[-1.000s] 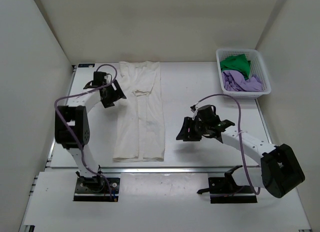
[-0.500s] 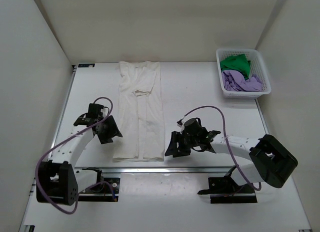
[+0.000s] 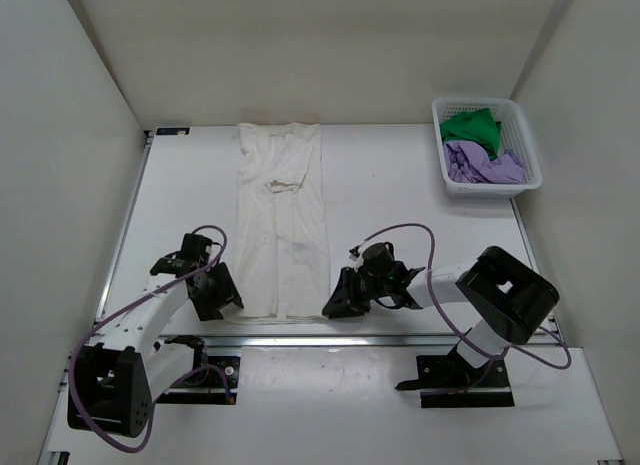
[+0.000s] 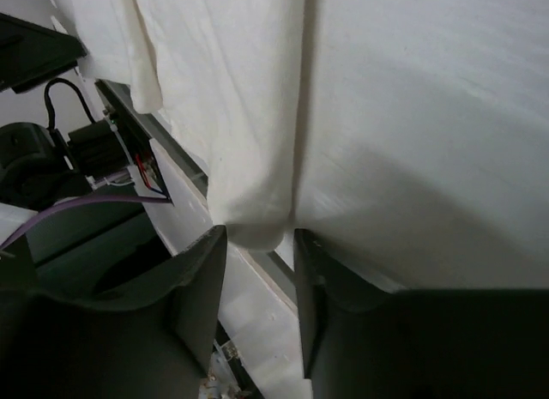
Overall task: Fold and stack the t-shirts
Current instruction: Grab the bottom of the folded rectangular tshirt with both arms, then fold the folded rectangular tshirt in 1/3 of the way
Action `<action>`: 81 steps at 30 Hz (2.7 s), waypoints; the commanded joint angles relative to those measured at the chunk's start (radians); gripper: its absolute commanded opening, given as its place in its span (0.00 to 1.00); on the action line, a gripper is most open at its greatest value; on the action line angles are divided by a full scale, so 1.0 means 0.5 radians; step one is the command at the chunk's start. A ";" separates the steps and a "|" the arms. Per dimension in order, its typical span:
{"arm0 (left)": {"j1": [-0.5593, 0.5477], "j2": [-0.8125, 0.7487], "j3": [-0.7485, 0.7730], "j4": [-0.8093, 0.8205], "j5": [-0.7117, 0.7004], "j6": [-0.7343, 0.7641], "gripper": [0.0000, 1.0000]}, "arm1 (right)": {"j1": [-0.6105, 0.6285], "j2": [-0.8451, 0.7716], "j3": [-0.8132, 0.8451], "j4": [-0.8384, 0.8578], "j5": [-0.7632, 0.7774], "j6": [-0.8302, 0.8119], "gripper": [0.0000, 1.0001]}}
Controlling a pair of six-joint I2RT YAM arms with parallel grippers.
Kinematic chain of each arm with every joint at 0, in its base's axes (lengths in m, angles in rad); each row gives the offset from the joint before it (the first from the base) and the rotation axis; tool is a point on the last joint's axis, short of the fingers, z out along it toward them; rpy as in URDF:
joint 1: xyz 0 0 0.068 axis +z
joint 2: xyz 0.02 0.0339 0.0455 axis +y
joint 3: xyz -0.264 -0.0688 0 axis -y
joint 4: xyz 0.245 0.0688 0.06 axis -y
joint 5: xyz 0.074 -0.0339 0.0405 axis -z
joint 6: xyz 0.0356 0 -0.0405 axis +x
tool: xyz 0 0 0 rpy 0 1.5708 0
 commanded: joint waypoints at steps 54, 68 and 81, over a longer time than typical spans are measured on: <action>-0.484 -0.581 -0.180 -0.298 0.514 -0.245 0.00 | -0.062 -0.965 -0.158 -1.094 0.185 -0.315 0.00; -0.223 0.105 0.882 -0.270 0.394 -0.168 0.00 | -0.546 -0.343 1.149 -1.766 0.170 -0.998 0.01; -0.048 0.835 1.207 0.151 0.054 -0.143 0.00 | -0.730 0.764 2.352 -1.831 0.145 -1.250 0.00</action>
